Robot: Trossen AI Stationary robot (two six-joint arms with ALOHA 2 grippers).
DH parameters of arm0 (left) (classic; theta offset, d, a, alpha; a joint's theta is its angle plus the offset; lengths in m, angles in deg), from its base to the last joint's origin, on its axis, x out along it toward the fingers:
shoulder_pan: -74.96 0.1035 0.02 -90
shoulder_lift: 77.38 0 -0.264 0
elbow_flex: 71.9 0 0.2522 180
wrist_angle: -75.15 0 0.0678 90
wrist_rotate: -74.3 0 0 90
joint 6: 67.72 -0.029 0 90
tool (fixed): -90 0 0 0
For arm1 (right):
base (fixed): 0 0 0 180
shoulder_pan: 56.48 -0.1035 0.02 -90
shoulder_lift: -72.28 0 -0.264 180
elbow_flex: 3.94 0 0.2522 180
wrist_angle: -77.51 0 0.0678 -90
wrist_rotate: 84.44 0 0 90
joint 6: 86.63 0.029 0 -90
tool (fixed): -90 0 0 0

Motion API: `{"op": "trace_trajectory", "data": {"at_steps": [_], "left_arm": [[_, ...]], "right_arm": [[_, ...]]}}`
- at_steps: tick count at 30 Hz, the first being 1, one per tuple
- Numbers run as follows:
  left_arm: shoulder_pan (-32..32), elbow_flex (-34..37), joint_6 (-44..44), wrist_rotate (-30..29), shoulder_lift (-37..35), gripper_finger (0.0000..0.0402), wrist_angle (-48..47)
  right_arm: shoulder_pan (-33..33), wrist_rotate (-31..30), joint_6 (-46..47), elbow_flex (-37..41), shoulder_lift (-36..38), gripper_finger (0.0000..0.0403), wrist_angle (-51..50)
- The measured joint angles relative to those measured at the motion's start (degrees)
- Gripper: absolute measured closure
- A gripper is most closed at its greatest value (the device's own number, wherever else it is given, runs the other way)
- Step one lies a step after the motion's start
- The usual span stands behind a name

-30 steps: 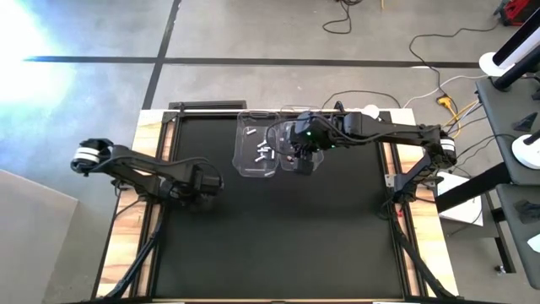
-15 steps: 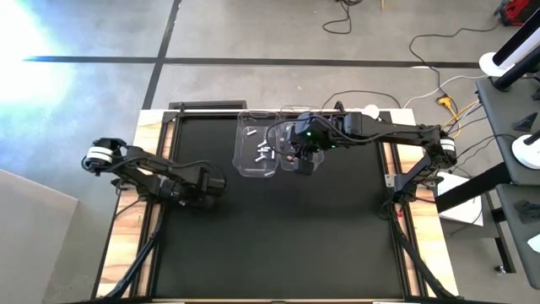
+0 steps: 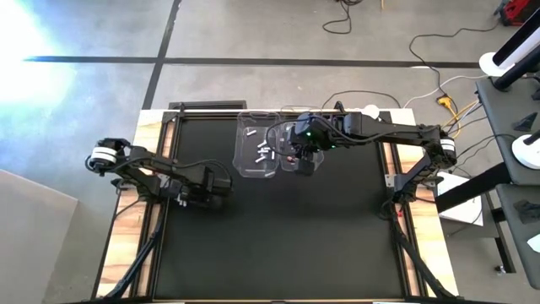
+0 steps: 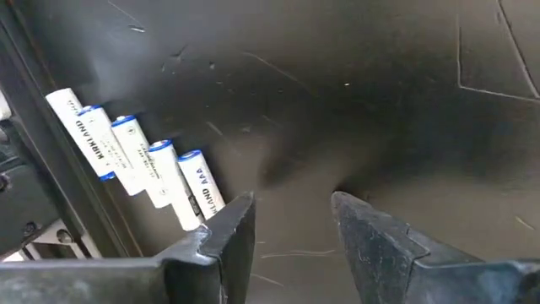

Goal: Sort batteries
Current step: Adjust the batteries

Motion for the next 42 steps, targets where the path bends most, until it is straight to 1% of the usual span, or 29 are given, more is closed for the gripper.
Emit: {"op": "trace_trajectory", "data": {"at_steps": [3, 5, 8, 11, 13, 18, 21, 25, 26, 31, 35, 38, 42], "left_arm": [[-0.01, -0.09, -0.47, -0.17, -0.17, 0.0251, 0.02], [-0.02, -0.84, -3.53, -1.36, -0.4, 0.0251, 0.27], [0.15, -2.79, -11.82, -2.76, -0.48, 0.025, 0.22], [0.83, -3.82, -20.41, -0.68, -0.42, 0.0254, -1.39], [1.7, -3.74, -24.12, 0.4, -0.42, 0.0261, -4.74], [5.74, -2.98, -33.05, -0.3, -0.4, 0.0297, -12.85], [8.63, -2.99, -37.84, -1.32, -0.39, 0.033, -13.83], [11.68, -2.71, -44.62, -2.04, -0.38, 0.0388, -13.96], [12.43, -2.51, -45.99, -2.46, -0.4, 0.0394, -14.31], [16.21, -1.86, -50.01, -7.43, -0.4, 0.0398, -15.82], [20.0, -1.86, -51.65, -8.39, -0.4, 0.04, -15.96], [22.41, -1.86, -53.29, -10.7, -0.4, 0.0401, -16.16], [25.66, -1.73, -55.6, -10.96, -0.4, 0.0401, -16.27]], "right_arm": [[0.0, 0.0, 0.0, 0.02, 0.0, 0.0287, -0.15], [0.0, 0.0, -0.02, 0.02, 0.0, 0.0291, -0.15], [0.0, -0.01, -0.59, 0.02, 0.0, 0.0296, -0.16], [0.0, 0.0, -0.68, 0.02, 0.0, 0.03, -0.17], [0.0, -0.02, -0.7, 0.02, 0.0, 0.0303, -0.21], [0.0, -0.02, -0.44, 0.04, 0.0, 0.0311, -0.22], [0.0, -0.02, -0.27, 0.04, 0.0, 0.0316, -0.22], [0.0, -0.02, 0.71, 0.04, 0.0, 0.0322, -0.2], [0.0, -0.02, 1.03, 0.04, 0.0, 0.0324, -0.22], [0.02, -0.02, 1.62, 0.04, 0.0, 0.0331, -0.24], [0.02, -0.02, 1.75, 0.04, 0.0, 0.0333, -0.19], [0.02, -0.02, 2.19, 0.04, 0.0, 0.0329, -0.19], [0.02, -0.02, 3.44, 0.04, 0.0, 0.0322, -0.29]]}}
